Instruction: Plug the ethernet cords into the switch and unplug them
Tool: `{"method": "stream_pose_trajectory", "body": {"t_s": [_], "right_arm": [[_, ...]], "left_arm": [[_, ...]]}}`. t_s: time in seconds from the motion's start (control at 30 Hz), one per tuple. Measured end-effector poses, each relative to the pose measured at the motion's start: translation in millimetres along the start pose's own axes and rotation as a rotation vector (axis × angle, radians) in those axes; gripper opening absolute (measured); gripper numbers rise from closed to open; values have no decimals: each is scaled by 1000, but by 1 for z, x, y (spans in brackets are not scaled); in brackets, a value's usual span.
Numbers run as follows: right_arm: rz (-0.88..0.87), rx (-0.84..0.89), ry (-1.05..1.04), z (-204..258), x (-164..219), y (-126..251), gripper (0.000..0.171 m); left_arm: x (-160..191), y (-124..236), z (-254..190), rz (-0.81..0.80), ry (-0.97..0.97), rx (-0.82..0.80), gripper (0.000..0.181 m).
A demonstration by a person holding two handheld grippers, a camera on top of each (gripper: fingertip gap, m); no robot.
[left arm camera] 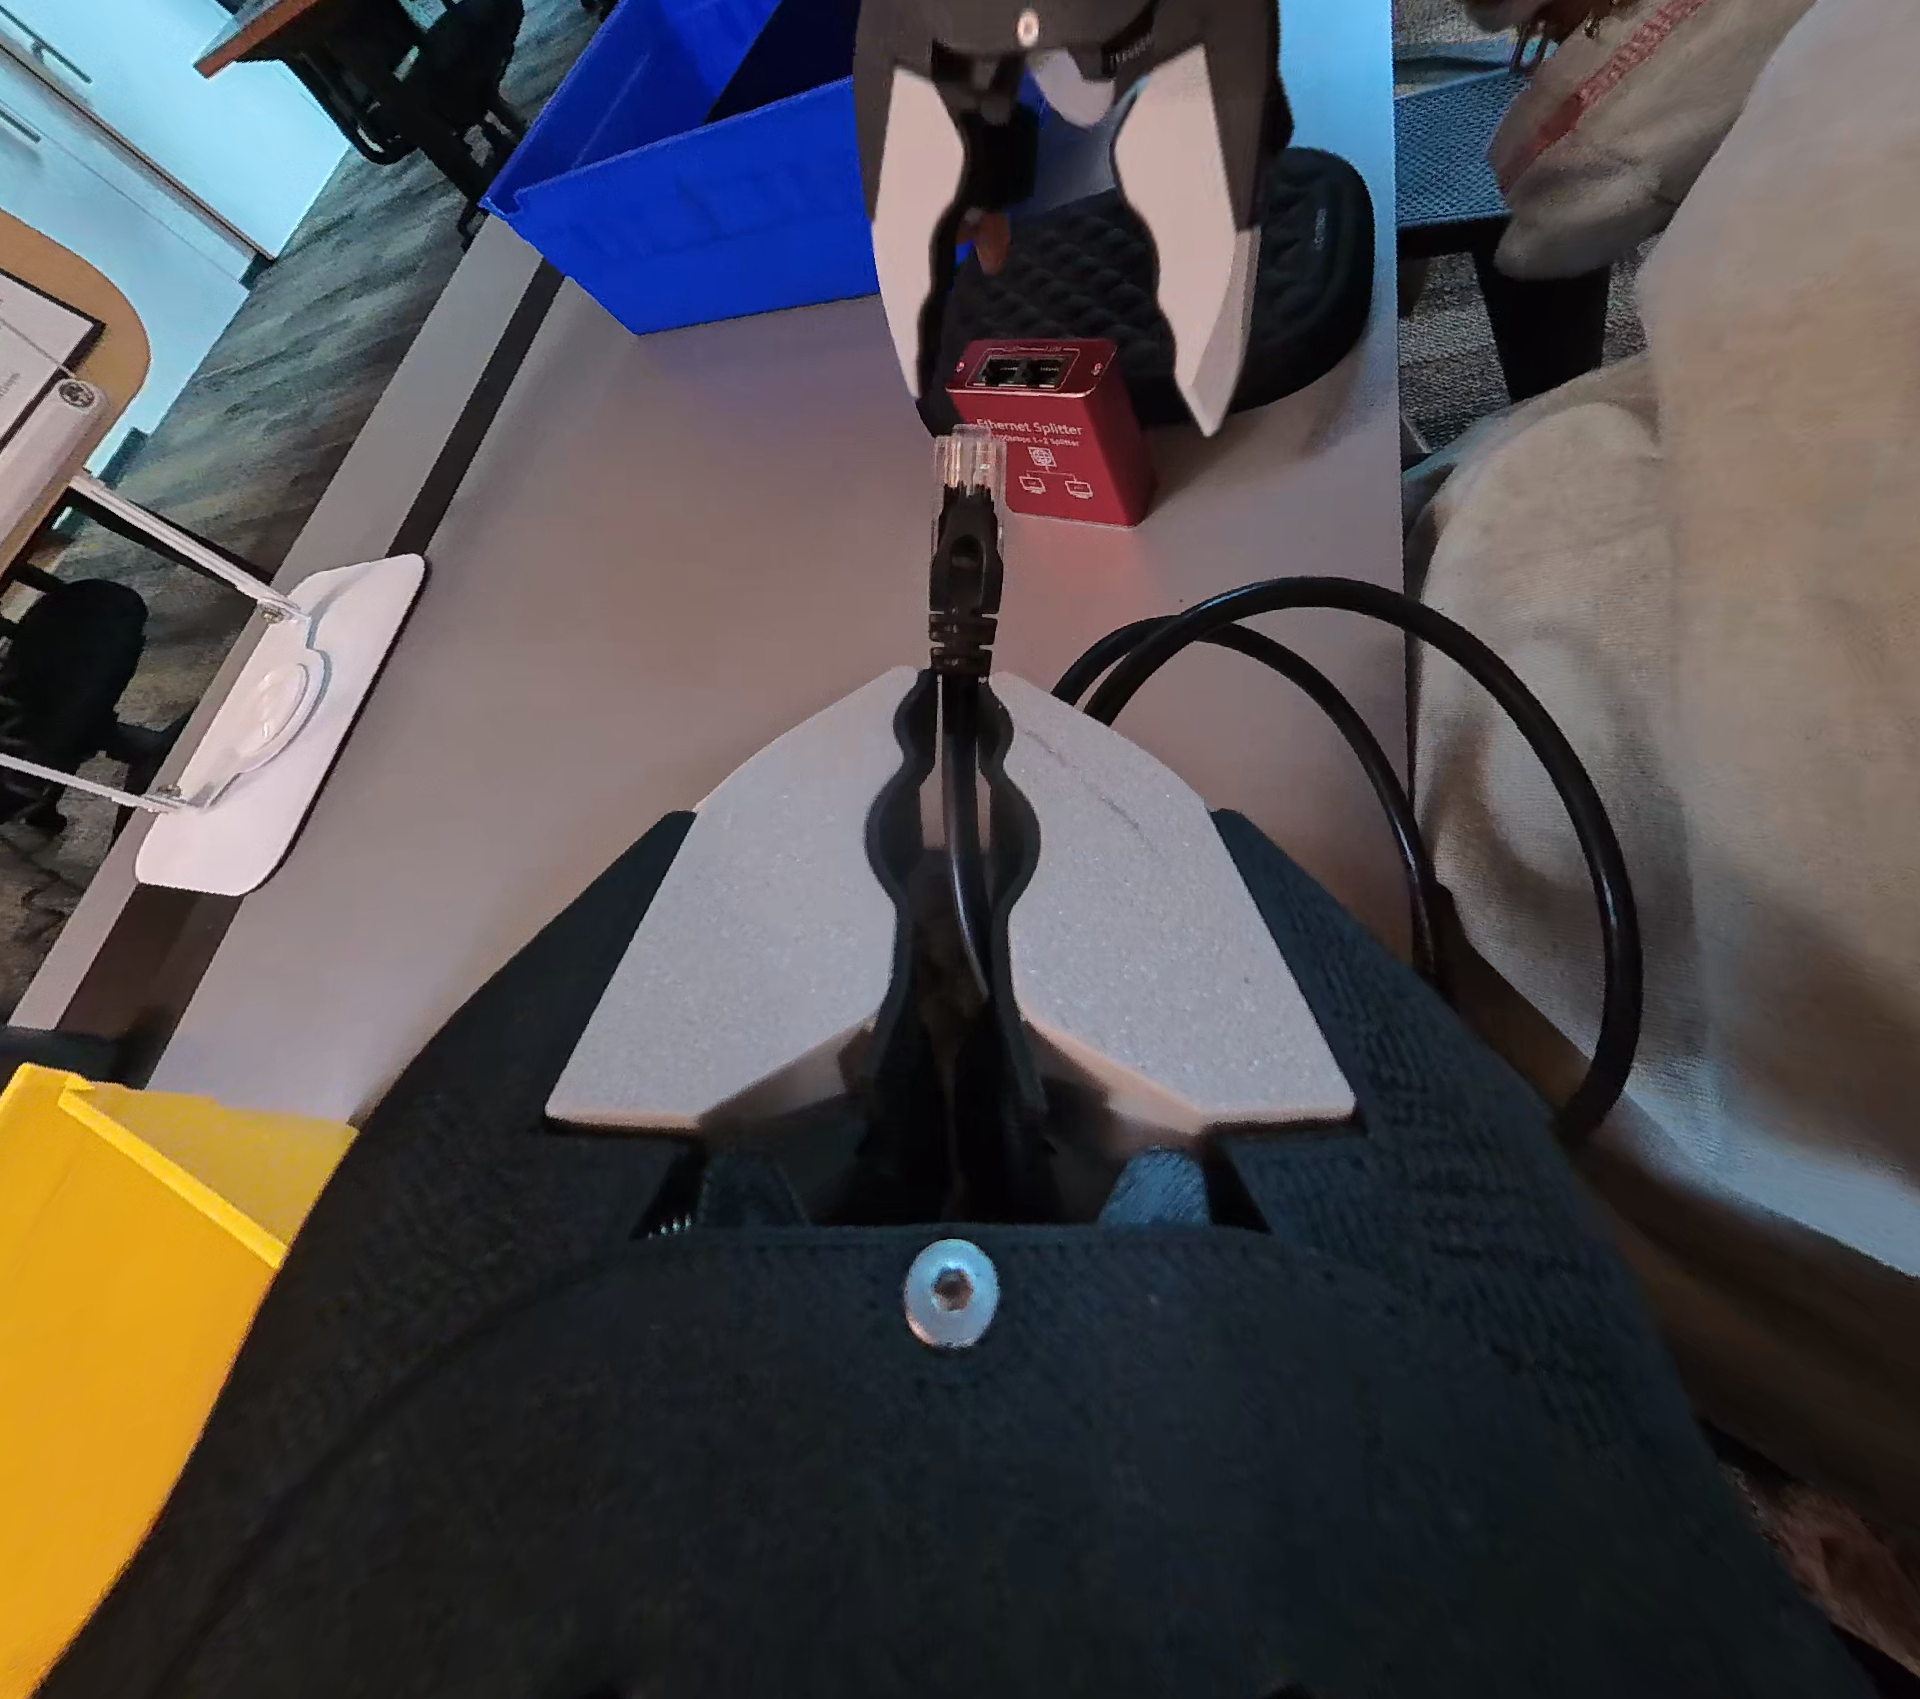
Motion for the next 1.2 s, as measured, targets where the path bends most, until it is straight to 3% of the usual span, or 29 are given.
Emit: {"method": "stream_pose_trajectory", "body": {"t_s": [0.2,0.27,0.6,0.83,0.9,0.97,1.2], "right_arm": [[198,-36,-77,-3,1,-18,98],[235,4,-78,-9,1,-20,80],[532,-120,-2,-6,12,-27,88],[434,-147,-27,-8,10,-32,88],[332,-179,49,-7,12,-29,88],[93,-232,44,-6,5,-24,88],[-1138,-161,88,-6,-48,71,87]], "left_arm": [[1,0,-1,-1,-3,-4,7],[1,0,0,-3,0,-6,7],[5,0,1,-9,6,-10,7],[9,2,3,-23,31,-8,7],[10,0,3,-16,51,-6,7],[12,-3,4,1,70,-6,7],[6,-17,4,37,165,49,7]]}}
Point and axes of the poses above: each gripper's, where its closed fingertips meet, y back along the fingers, x out of its underside, z = x × y across the jaws, the point moved 4 cm from there along y, back along the fingers, and after that the axes turned 5 degrees about y, right-handed, at the moved point
